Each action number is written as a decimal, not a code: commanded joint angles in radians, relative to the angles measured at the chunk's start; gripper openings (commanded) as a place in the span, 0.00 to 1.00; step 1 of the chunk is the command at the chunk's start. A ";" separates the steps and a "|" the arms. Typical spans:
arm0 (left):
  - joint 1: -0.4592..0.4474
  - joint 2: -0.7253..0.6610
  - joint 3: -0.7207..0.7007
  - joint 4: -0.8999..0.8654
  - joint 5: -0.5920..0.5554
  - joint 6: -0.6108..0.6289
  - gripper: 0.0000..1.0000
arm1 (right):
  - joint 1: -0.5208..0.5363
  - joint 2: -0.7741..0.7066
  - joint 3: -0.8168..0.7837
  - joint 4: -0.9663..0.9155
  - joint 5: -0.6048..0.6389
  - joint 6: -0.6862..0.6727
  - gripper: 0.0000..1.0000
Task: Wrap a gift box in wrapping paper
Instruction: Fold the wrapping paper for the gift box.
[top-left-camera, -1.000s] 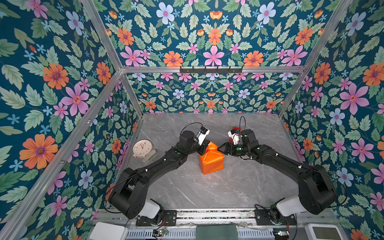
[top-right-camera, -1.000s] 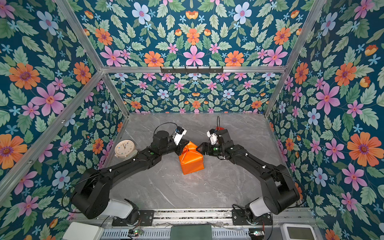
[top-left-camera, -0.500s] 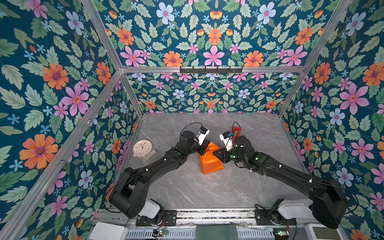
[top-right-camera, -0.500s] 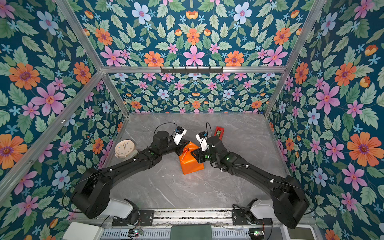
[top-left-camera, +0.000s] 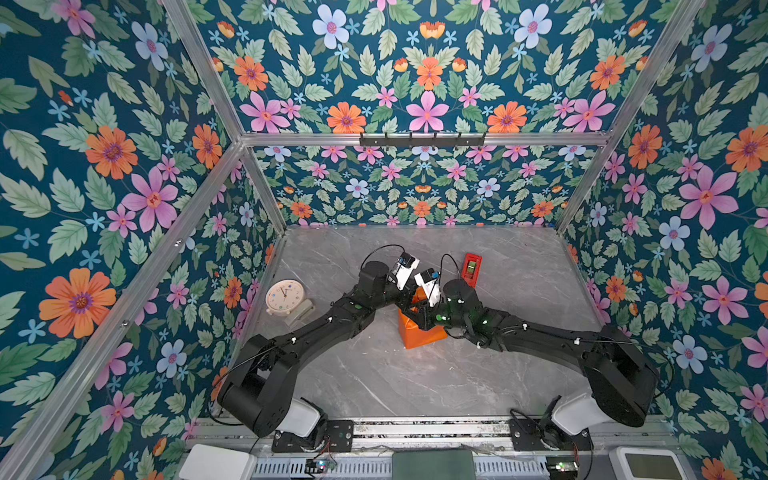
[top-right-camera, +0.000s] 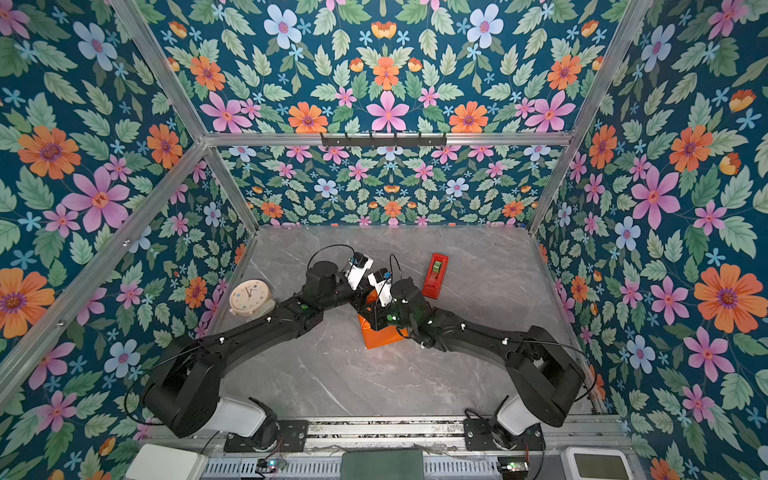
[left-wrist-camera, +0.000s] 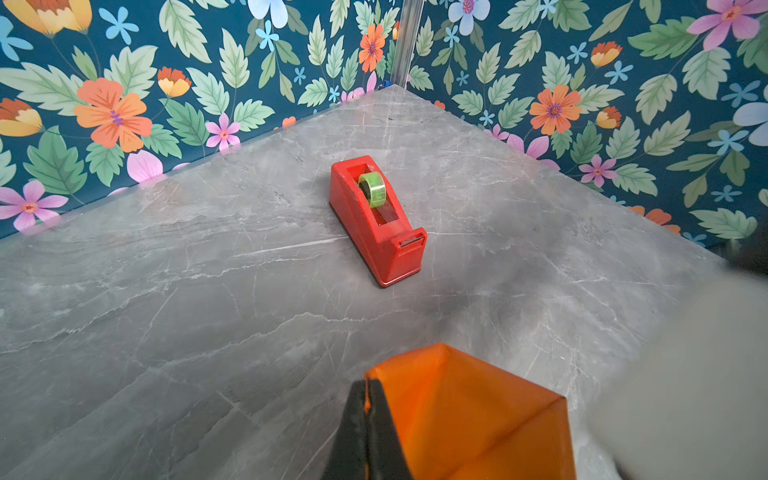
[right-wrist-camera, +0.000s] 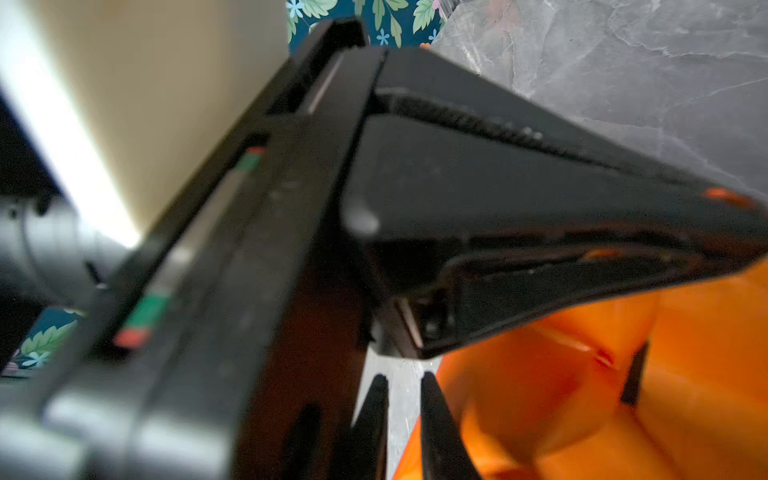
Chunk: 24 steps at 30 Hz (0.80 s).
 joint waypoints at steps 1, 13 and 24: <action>-0.001 -0.004 0.003 0.013 0.011 0.007 0.00 | 0.000 -0.015 -0.005 0.011 0.085 0.011 0.17; -0.001 -0.006 0.002 0.014 0.031 0.016 0.00 | 0.001 -0.076 -0.060 -0.150 0.209 0.083 0.14; -0.002 -0.024 -0.014 0.024 0.083 0.008 0.00 | 0.000 -0.053 -0.058 -0.224 0.257 0.161 0.12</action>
